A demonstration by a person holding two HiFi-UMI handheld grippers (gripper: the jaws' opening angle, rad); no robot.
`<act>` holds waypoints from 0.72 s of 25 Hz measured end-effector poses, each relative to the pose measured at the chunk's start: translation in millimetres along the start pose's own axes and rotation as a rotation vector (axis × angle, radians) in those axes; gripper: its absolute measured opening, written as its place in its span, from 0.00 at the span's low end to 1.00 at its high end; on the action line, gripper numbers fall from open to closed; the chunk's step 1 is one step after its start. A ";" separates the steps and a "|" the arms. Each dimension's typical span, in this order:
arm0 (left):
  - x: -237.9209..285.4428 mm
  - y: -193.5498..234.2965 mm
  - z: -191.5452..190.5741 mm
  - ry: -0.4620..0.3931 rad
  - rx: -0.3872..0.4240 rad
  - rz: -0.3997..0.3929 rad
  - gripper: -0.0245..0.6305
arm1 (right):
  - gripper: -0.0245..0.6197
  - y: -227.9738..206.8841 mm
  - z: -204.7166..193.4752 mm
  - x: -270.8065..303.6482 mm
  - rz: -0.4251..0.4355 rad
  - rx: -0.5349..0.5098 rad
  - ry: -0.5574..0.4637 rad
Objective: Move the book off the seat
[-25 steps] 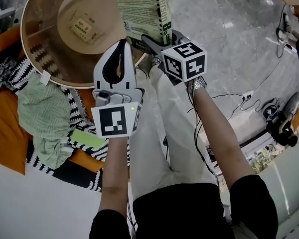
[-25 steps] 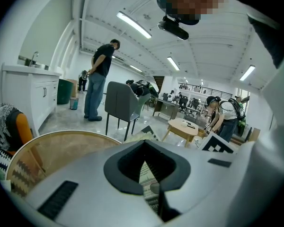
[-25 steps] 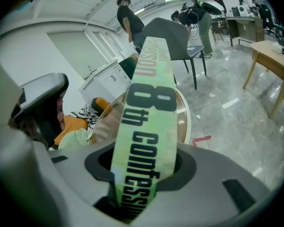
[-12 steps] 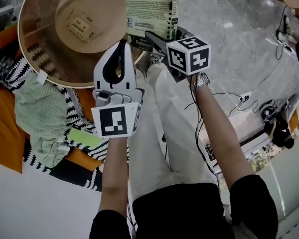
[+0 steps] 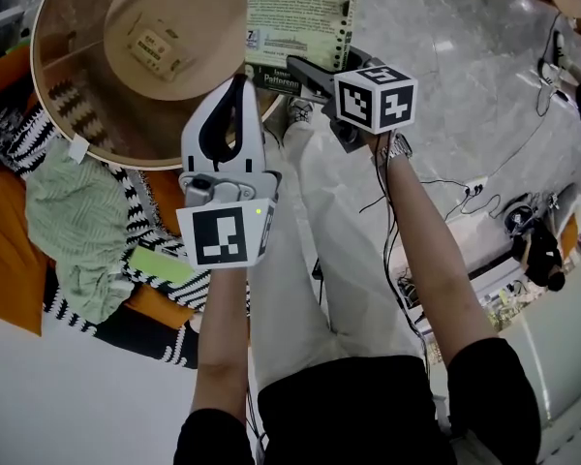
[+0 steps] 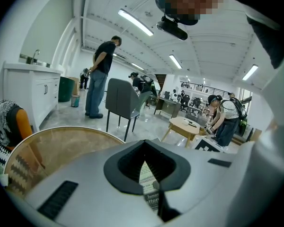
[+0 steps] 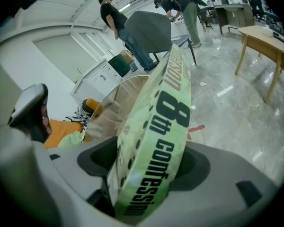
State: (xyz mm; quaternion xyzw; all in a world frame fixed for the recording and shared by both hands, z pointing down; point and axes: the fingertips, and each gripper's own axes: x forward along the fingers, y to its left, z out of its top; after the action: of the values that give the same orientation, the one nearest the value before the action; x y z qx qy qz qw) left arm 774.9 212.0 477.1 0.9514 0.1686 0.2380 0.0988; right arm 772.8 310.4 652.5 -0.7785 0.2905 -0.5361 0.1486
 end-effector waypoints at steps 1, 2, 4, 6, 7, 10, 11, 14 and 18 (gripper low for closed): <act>0.5 -0.1 -1.6 0.004 -0.002 0.000 0.05 | 0.52 -1.3 -0.9 1.6 0.004 0.006 -0.001; 0.9 0.0 -3.5 0.008 -0.004 0.000 0.05 | 0.53 -2.7 -1.8 3.2 0.008 0.013 -0.001; 1.5 0.5 -6.3 0.013 -0.006 0.000 0.05 | 0.54 -5.3 -3.1 6.2 0.016 0.026 -0.005; 1.5 1.4 -8.8 0.016 -0.008 0.002 0.05 | 0.55 -7.3 -4.0 8.9 0.023 0.037 -0.008; 1.4 2.0 -10.4 0.019 -0.011 0.004 0.05 | 0.56 -8.2 -4.6 10.7 0.029 0.043 -0.009; 2.3 3.4 -13.9 0.023 -0.009 0.005 0.05 | 0.57 -9.8 -6.9 17.3 0.058 0.073 -0.011; 2.9 3.6 -15.6 0.026 -0.009 0.006 0.05 | 0.57 -10.4 -7.9 19.3 0.069 0.085 -0.014; 5.5 4.5 -20.6 0.032 -0.005 0.003 0.05 | 0.58 -14.1 -9.4 23.8 0.090 0.108 -0.025; 6.7 7.4 -27.2 0.040 -0.007 0.001 0.05 | 0.60 -16.1 -12.5 31.1 0.112 0.143 -0.035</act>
State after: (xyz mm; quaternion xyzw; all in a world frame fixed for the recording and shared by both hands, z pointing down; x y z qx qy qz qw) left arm 769.3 210.5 505.5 0.9461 0.1694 0.2577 0.0987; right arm 774.0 305.1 689.3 -0.7579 0.2919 -0.5325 0.2385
